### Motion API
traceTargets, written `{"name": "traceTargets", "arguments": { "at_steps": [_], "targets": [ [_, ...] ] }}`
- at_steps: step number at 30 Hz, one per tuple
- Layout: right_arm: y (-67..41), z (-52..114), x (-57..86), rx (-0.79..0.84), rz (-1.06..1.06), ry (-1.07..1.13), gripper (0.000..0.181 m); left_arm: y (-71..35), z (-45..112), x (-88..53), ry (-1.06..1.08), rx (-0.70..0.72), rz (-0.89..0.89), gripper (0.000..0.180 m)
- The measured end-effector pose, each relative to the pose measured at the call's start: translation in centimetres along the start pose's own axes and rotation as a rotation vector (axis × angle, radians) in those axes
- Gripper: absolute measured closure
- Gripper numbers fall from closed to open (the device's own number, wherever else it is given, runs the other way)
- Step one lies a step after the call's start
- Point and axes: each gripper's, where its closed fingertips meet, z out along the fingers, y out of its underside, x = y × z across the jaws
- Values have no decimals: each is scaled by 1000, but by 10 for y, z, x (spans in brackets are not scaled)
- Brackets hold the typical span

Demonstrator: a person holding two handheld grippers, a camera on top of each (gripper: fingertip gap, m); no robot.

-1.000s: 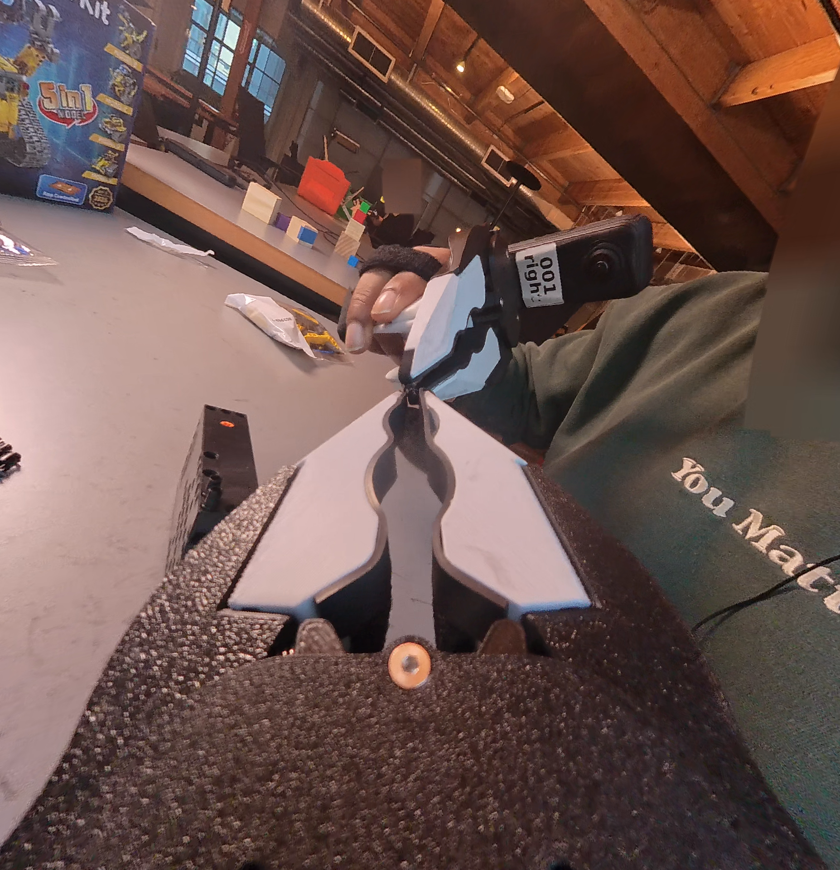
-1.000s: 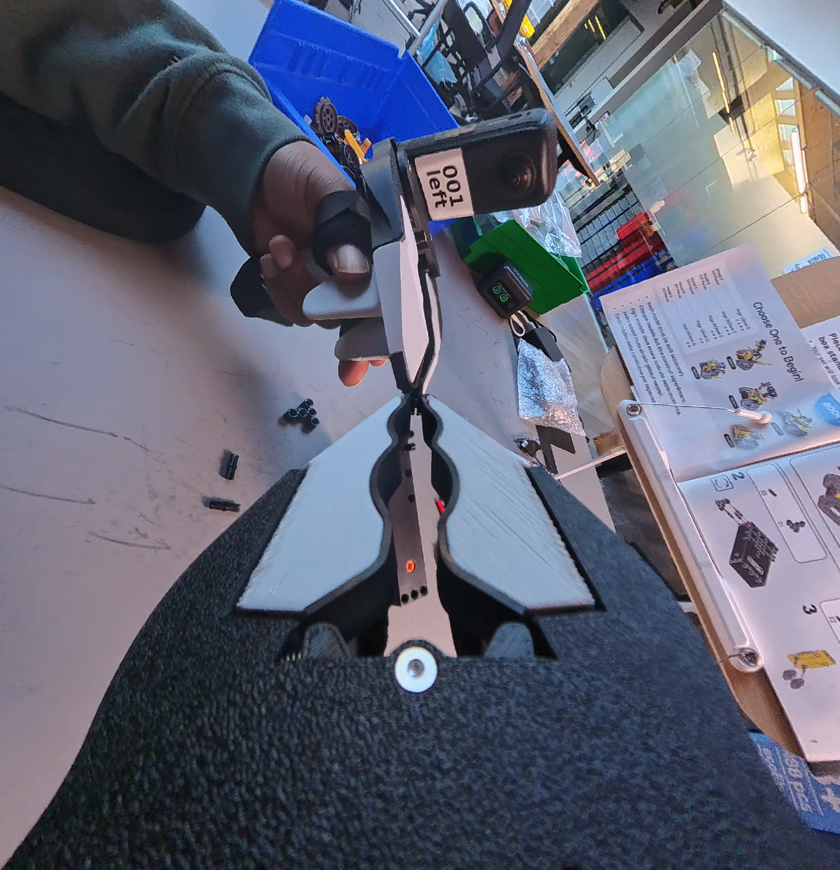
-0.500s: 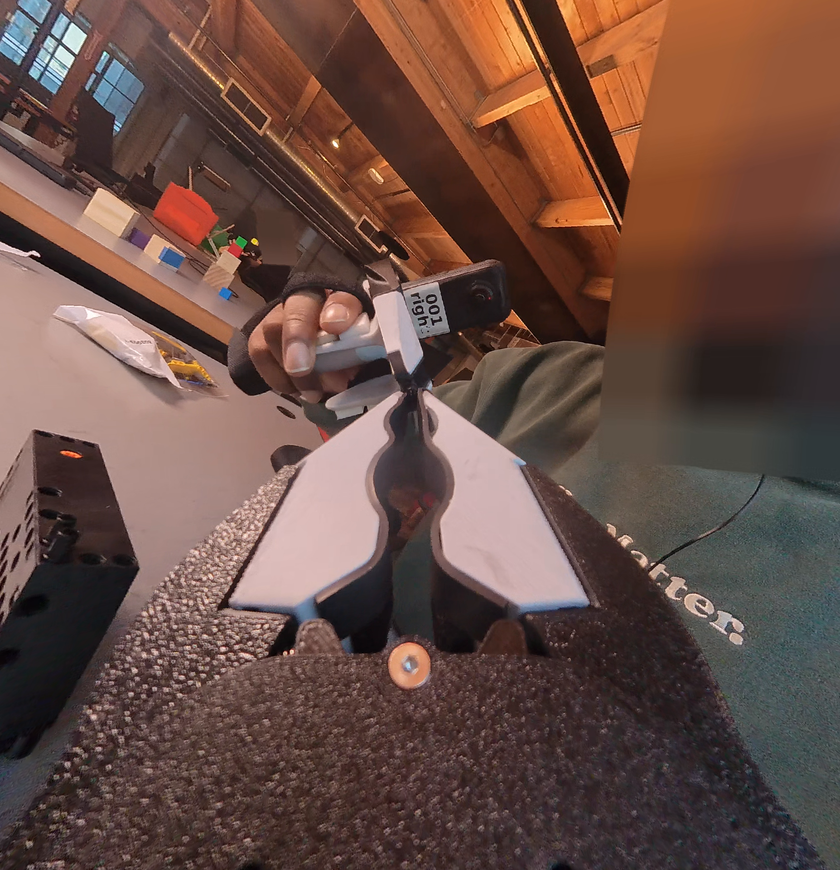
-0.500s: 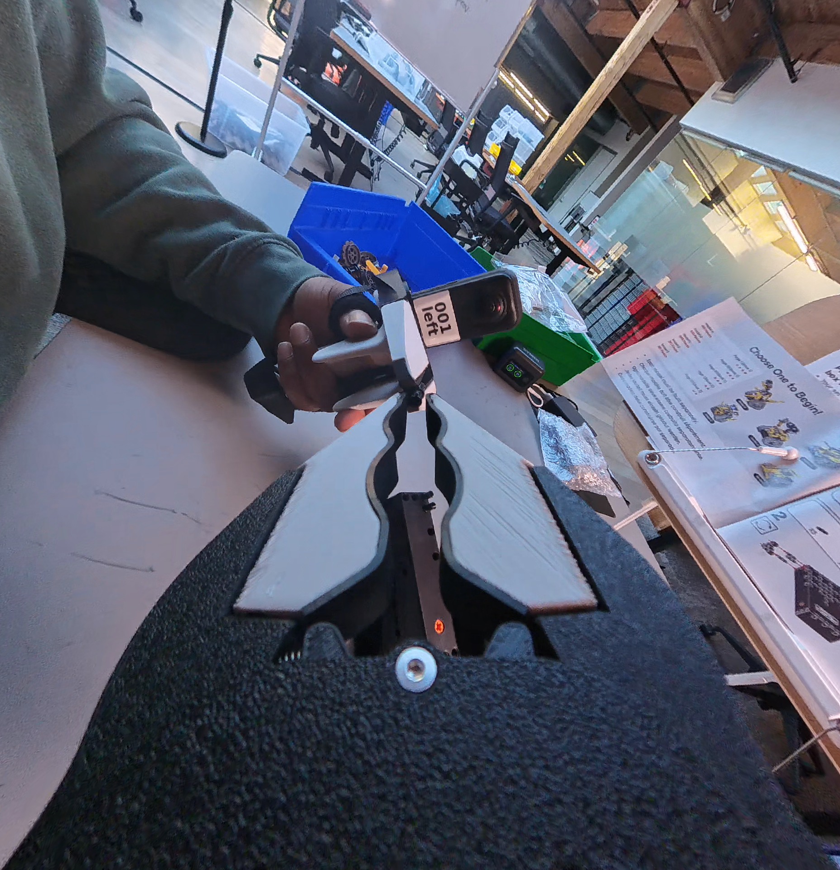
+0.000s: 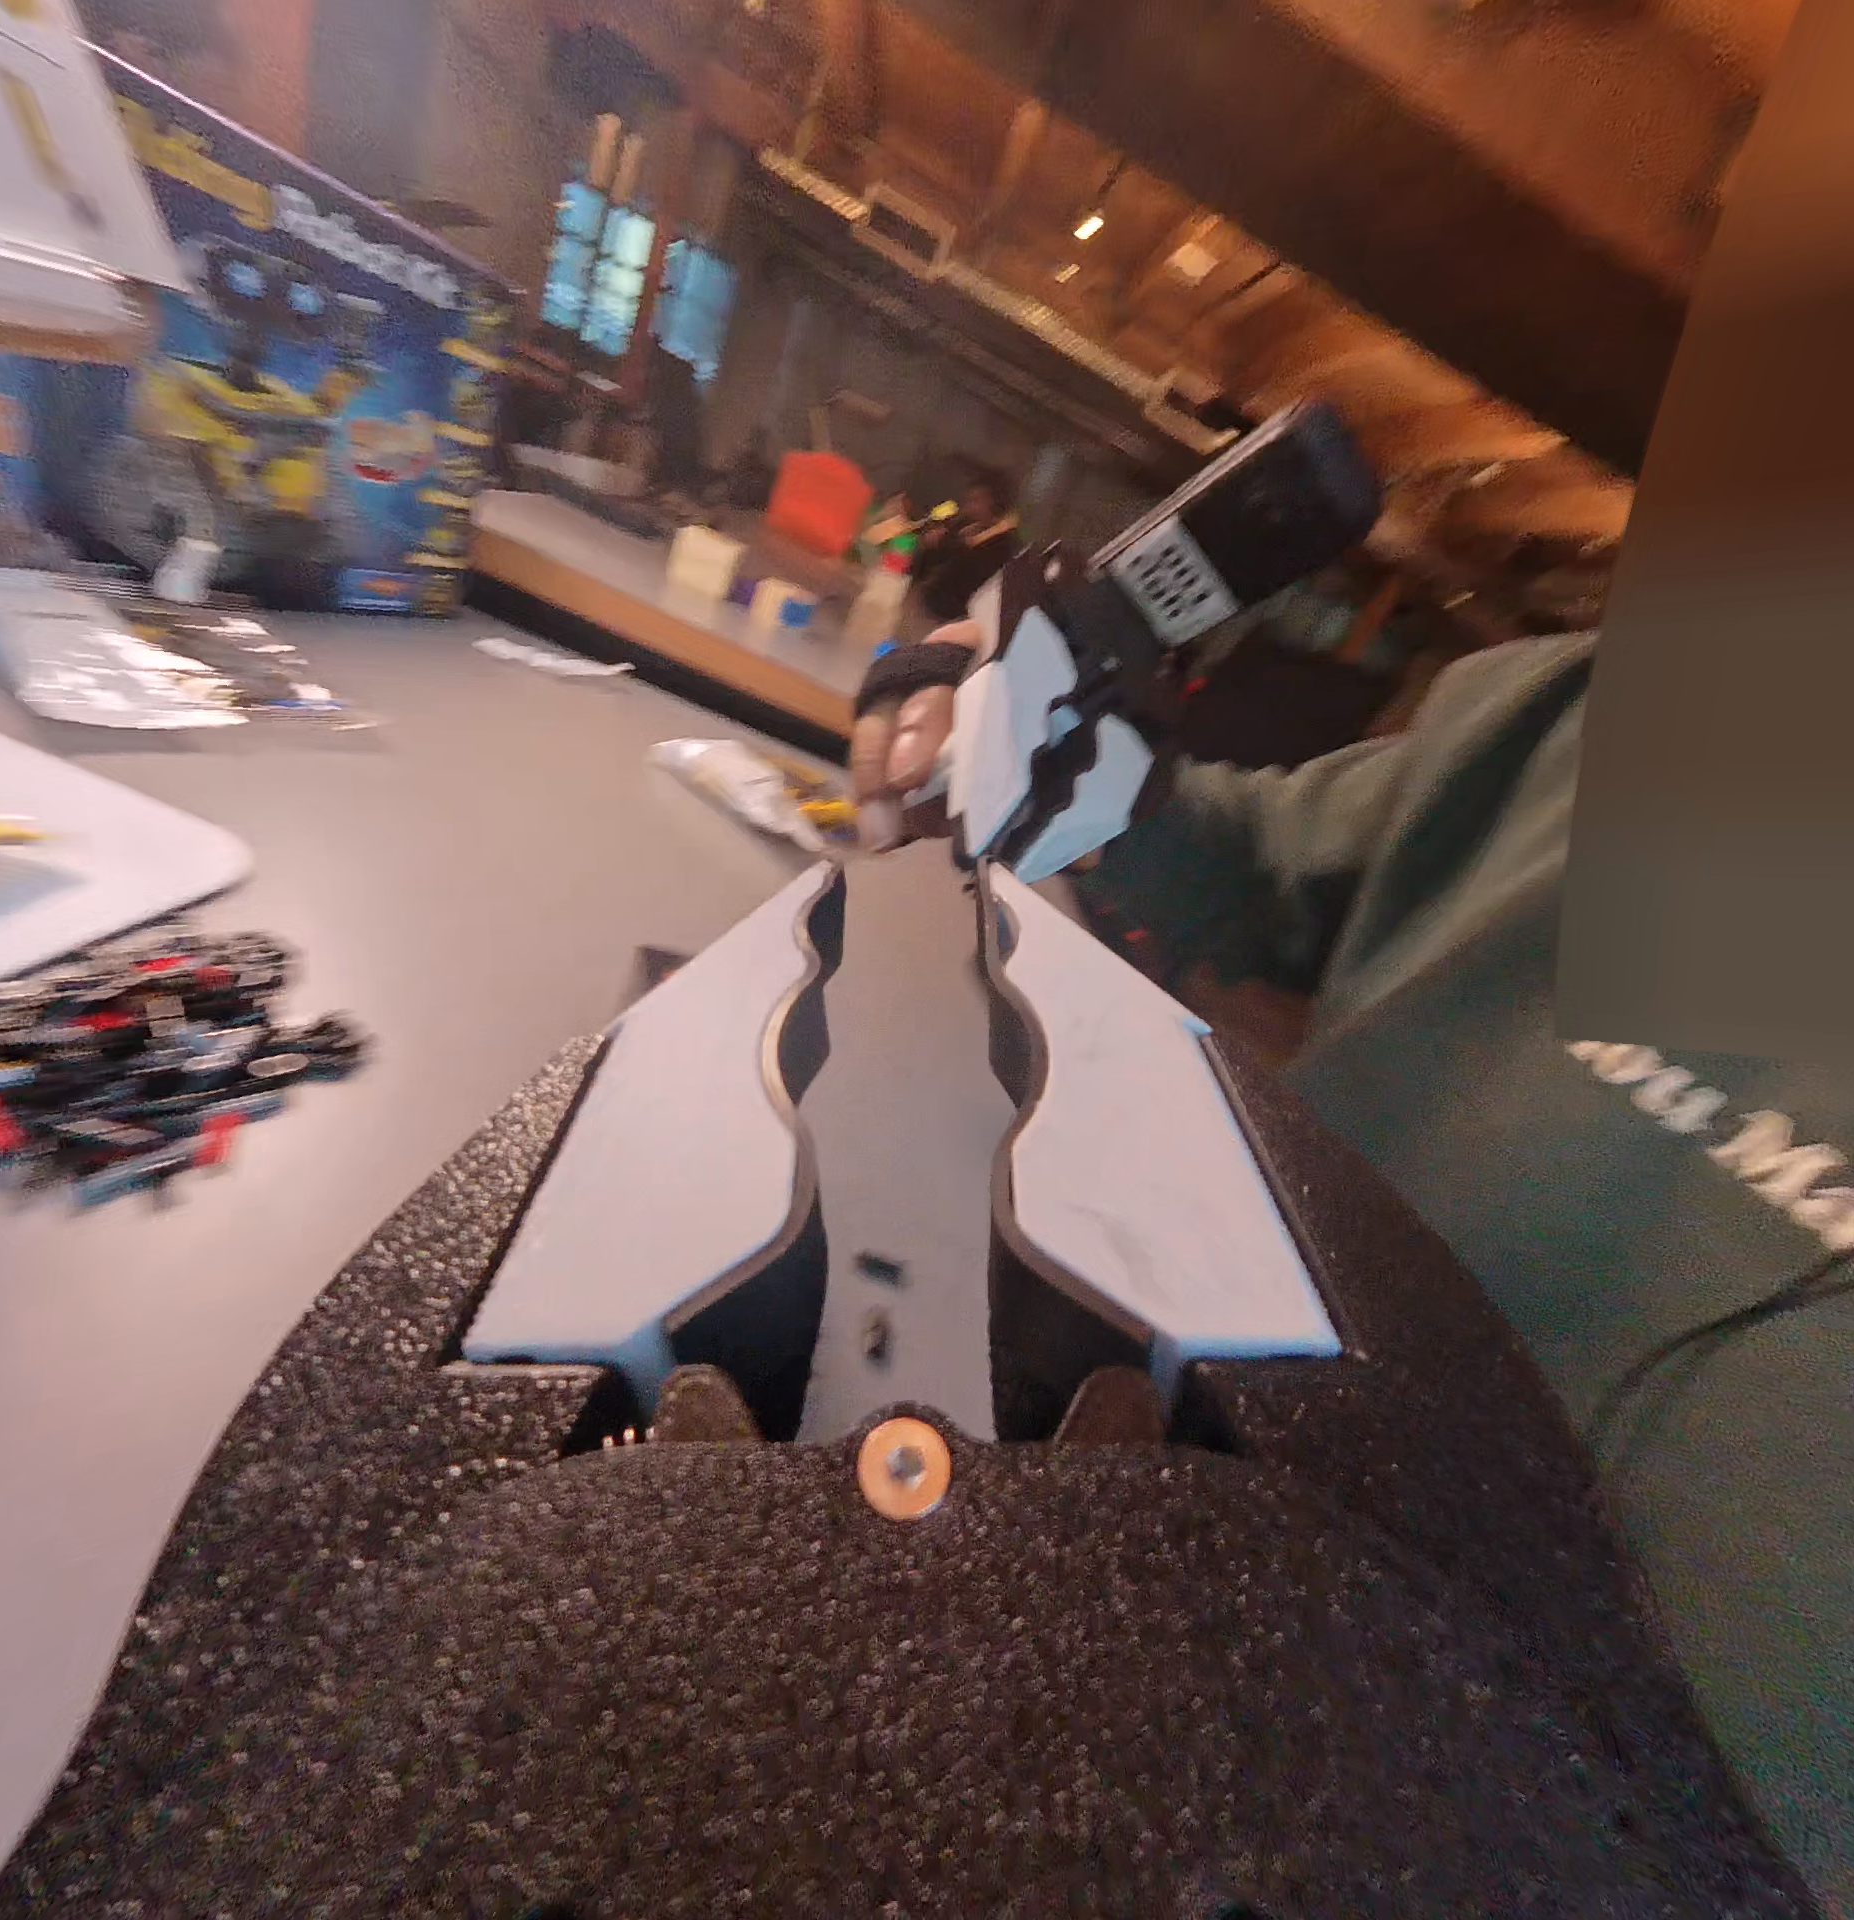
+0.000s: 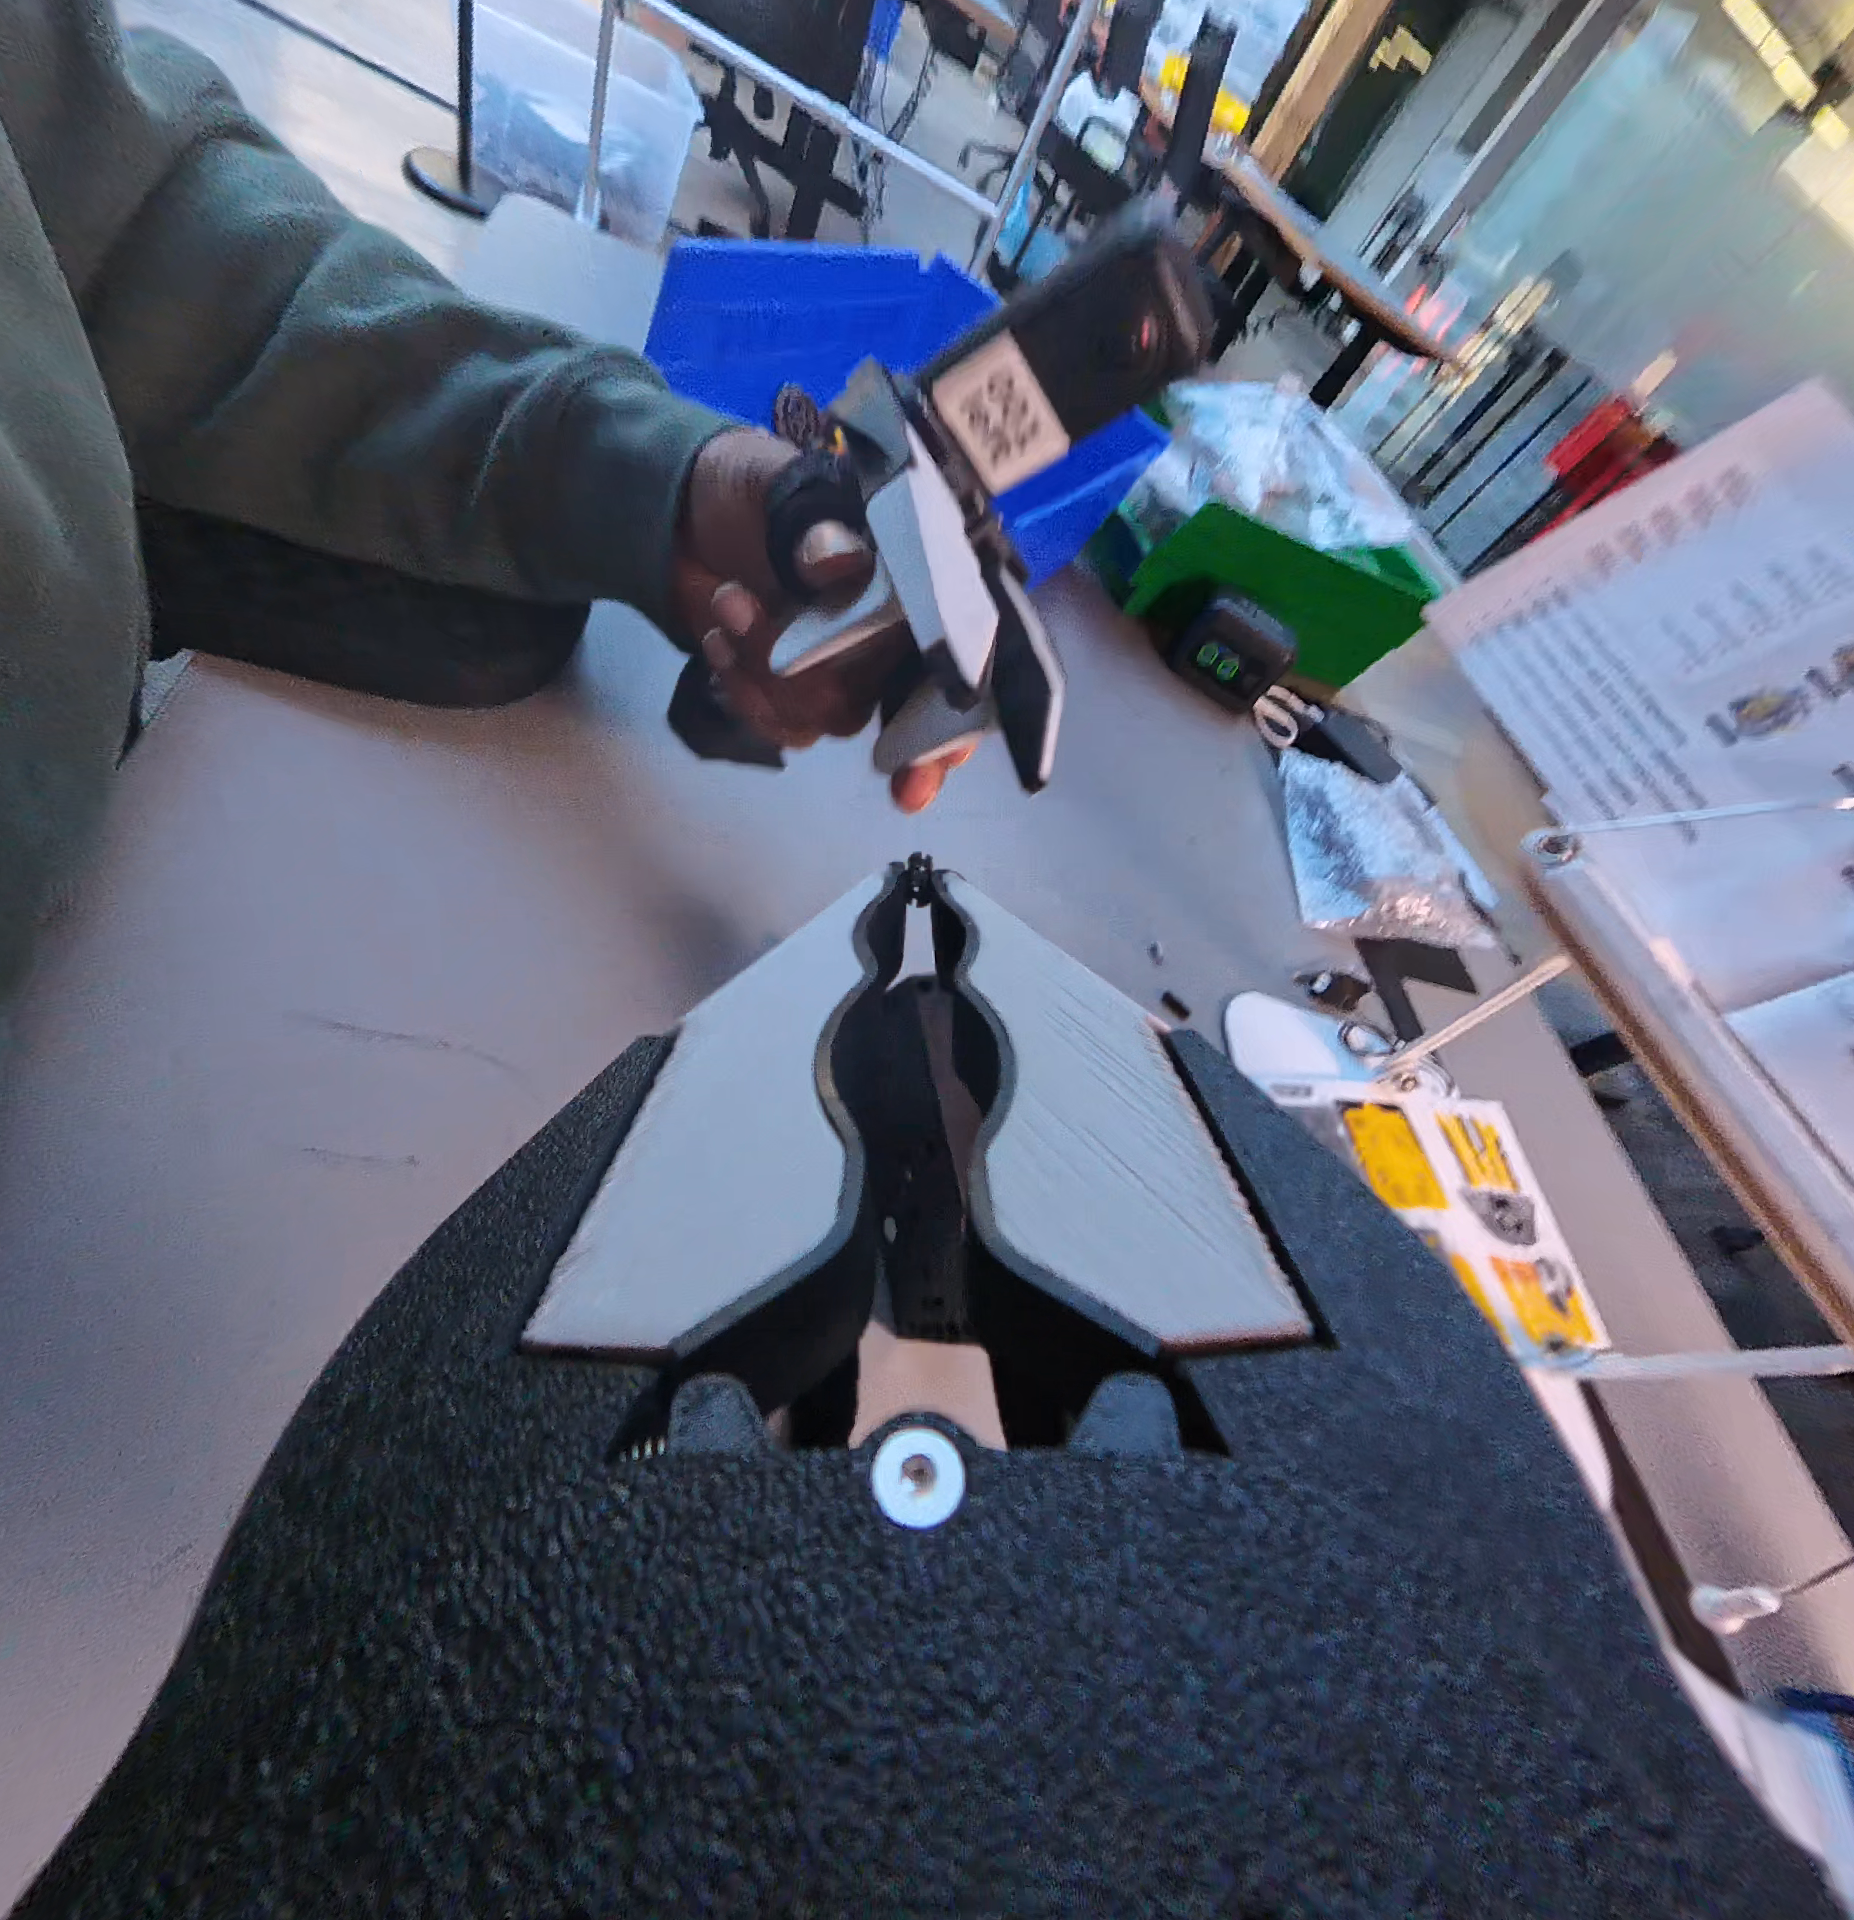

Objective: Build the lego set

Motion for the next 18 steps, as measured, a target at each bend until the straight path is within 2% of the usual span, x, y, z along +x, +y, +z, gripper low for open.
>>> {"name": "traceTargets", "arguments": {
  "at_steps": [3,8,14,18],
  "targets": [
    [27,8,3,-112,70,-71,178,21,-19,-40,-271,-192,238,141],
    [49,37,2,-275,91,-225,178,81,-9,-72,-368,-471,321,130],
    [59,51,5,-455,49,-363,178,91,-7,-80,-429,-554,418,141],
    [67,53,3,-567,5,-430,178,91,-8,-81,-432,-560,442,150]
  ]
}}
